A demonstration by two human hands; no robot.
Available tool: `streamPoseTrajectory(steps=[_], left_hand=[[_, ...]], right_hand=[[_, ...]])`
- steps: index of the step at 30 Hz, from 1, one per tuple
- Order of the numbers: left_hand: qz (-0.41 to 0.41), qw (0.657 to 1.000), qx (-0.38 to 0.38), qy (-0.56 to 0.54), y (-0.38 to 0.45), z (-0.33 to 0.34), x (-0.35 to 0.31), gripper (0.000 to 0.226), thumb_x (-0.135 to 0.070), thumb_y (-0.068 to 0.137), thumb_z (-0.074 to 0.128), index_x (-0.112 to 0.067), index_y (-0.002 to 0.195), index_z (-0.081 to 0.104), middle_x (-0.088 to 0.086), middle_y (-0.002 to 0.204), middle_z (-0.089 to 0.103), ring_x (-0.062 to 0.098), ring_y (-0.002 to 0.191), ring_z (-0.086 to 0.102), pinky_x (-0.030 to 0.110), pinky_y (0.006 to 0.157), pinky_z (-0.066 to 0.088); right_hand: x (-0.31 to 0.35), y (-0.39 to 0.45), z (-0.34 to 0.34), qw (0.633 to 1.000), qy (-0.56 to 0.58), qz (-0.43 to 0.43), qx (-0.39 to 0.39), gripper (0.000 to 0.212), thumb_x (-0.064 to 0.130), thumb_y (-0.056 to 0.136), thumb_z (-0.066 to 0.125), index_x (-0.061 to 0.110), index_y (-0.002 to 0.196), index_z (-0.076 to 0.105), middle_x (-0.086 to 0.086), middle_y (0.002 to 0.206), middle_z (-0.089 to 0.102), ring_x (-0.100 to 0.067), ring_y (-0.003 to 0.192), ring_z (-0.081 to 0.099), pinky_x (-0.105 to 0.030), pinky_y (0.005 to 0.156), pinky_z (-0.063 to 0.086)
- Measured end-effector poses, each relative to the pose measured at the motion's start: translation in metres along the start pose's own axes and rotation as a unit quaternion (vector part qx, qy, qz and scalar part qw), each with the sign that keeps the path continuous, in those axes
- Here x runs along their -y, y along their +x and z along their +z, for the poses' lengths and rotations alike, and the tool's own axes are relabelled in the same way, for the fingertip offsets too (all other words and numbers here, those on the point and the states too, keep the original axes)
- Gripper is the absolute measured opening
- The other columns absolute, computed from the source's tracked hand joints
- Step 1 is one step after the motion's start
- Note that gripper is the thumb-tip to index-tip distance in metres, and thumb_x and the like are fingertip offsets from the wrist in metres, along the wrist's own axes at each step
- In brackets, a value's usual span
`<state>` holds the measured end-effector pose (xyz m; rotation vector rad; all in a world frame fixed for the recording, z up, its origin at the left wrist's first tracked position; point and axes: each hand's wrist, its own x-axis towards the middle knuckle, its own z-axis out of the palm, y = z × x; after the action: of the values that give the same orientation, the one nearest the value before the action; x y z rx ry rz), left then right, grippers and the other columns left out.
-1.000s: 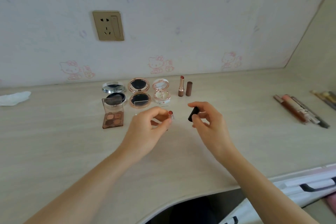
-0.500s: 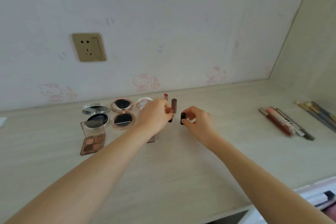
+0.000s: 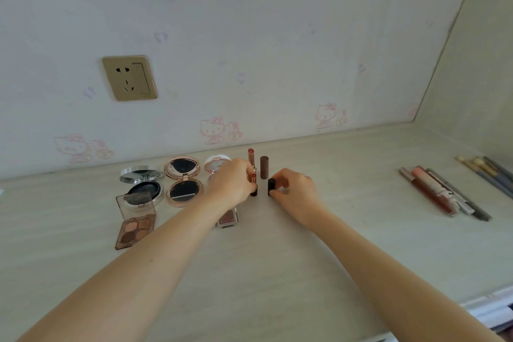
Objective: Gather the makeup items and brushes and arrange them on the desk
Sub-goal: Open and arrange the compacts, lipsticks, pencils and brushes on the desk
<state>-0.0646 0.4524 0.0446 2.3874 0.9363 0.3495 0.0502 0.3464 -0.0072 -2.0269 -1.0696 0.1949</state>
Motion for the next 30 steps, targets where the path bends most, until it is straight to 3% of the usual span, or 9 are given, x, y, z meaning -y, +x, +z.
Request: streamPoseTrajectory(steps=[16, 23, 30], left_hand=[[-0.014, 0.999, -0.041, -0.005, 0.002, 0.004, -0.004, 0.010, -0.013, 0.081, 0.068, -0.022, 0.085, 0.066, -0.004, 0.082, 0.066, 0.022, 0.087, 0.064, 0.043, 0.083, 0.053], [-0.022, 0.999, -0.040, 0.008, 0.004, 0.005, -0.007, 0.009, -0.013, 0.081, 0.066, -0.018, 0.088, 0.069, 0.002, 0.088, 0.070, 0.025, 0.088, 0.065, 0.043, 0.081, 0.054], [-0.025, 0.999, -0.022, -0.006, 0.002, 0.003, -0.005, 0.008, -0.013, 0.080, 0.067, -0.014, 0.084, 0.072, 0.006, 0.083, 0.072, 0.026, 0.087, 0.066, 0.044, 0.085, 0.053]], right_hand=[[0.003, 0.013, 0.007, 0.996, -0.082, -0.003, -0.016, 0.020, 0.022, 0.085, 0.061, 0.014, 0.103, 0.065, -0.005, 0.104, 0.059, -0.025, 0.102, 0.045, -0.033, 0.080, 0.042], [0.006, 0.014, 0.005, 0.995, -0.097, 0.005, -0.007, 0.022, 0.024, 0.088, 0.059, 0.014, 0.105, 0.067, -0.006, 0.105, 0.060, -0.026, 0.105, 0.045, -0.035, 0.084, 0.044], [0.004, 0.012, 0.003, 0.996, -0.094, -0.002, -0.001, 0.029, 0.024, 0.089, 0.058, 0.014, 0.115, 0.064, -0.006, 0.114, 0.058, -0.026, 0.109, 0.045, -0.027, 0.084, 0.038]])
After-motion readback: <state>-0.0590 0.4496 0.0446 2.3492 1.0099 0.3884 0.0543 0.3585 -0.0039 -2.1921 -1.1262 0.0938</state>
